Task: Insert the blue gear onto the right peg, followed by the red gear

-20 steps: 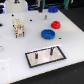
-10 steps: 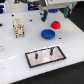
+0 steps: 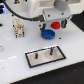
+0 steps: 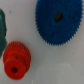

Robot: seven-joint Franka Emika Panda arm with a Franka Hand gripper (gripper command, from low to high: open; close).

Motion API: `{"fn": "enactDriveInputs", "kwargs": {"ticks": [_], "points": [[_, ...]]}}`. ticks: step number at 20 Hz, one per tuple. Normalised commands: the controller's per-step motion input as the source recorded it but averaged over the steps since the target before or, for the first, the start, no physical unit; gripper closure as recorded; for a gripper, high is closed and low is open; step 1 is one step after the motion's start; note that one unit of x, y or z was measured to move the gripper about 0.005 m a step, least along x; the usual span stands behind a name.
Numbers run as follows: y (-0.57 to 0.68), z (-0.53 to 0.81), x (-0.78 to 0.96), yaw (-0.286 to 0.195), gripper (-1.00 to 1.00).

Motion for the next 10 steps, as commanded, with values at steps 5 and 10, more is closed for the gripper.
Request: {"fn": "enactDriveInputs", "kwargs": {"ticks": [5,10], "points": [[0.02,-0.49,-0.16,0.0,-1.0],[-0.04,-0.28,-0.22,0.0,1.0]]}}
